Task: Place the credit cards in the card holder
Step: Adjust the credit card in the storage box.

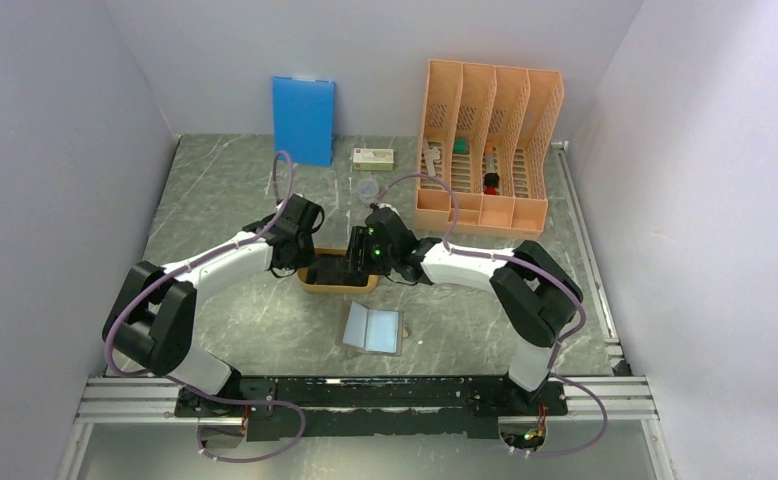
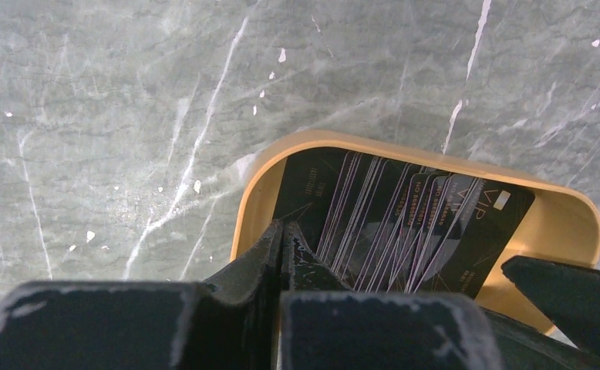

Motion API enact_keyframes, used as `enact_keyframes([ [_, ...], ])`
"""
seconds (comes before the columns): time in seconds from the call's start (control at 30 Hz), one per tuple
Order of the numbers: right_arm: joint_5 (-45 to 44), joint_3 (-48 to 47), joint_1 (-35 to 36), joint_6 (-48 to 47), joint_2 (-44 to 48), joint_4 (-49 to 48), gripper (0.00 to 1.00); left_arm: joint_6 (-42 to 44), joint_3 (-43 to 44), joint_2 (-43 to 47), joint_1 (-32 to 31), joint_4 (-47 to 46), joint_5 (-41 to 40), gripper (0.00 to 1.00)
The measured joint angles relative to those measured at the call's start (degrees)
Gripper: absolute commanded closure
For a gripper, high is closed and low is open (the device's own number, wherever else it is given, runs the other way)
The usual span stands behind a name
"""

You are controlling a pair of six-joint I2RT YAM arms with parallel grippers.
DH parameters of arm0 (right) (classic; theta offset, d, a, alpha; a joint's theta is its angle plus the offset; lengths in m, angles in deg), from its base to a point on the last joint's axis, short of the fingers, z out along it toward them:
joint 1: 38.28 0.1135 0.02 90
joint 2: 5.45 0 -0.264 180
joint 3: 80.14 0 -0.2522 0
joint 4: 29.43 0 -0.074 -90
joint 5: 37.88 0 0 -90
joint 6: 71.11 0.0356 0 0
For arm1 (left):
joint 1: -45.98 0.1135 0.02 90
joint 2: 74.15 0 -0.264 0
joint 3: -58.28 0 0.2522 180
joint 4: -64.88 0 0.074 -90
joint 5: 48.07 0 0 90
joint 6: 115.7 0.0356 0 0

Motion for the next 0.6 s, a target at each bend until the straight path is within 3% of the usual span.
enact_keyframes([
  [0.6,0.9,-6.8,0.2,1.3,-7.6,1.4,0.36,-0.8,-1.6,0.0,0.0,-0.8,1.7,0.95],
])
